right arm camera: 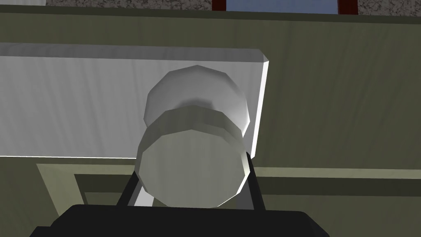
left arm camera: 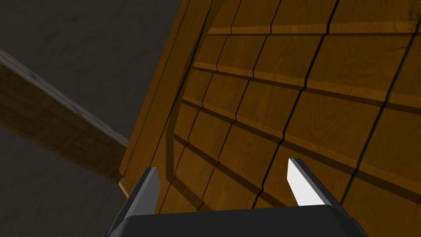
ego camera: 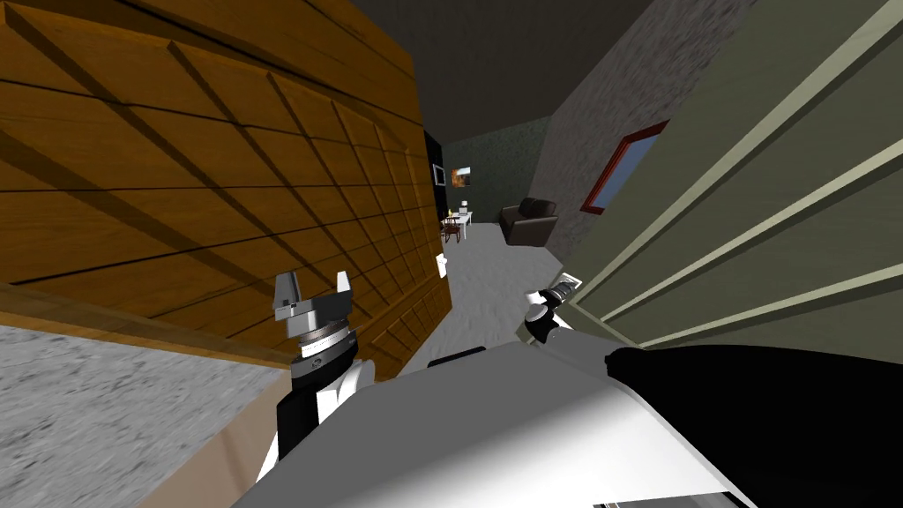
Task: Push the door open
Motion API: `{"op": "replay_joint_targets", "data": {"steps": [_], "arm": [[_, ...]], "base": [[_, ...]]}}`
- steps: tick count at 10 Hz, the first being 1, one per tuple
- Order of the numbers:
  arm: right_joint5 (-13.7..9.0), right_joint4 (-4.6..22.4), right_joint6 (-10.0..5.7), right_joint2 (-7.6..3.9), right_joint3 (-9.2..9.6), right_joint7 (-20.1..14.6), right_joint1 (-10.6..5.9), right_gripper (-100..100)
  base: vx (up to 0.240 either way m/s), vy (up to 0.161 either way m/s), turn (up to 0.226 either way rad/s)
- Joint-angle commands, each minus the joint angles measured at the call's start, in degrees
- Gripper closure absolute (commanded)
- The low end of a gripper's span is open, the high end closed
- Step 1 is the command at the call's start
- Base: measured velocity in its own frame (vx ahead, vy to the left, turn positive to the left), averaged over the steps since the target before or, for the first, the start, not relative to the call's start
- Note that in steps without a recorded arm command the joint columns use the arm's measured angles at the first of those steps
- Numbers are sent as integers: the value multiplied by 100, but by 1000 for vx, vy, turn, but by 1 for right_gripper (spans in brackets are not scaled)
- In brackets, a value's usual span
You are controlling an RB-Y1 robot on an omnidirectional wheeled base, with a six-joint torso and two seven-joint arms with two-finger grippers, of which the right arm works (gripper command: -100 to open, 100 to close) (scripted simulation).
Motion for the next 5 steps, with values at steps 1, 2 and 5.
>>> {"op": "replay_joint_targets", "data": {"steps": [1, 2, 5], "arm": [[-49, 27, -134, -35, -204, 200, -86, 100], [-82, 31, -194, -15, -328, 312, -125, 100], [-138, -75, -208, 93, -512, 465, -123, 100]], "base": [[110, -131, 35], [126, -167, 37], [88, -143, 9]]}}
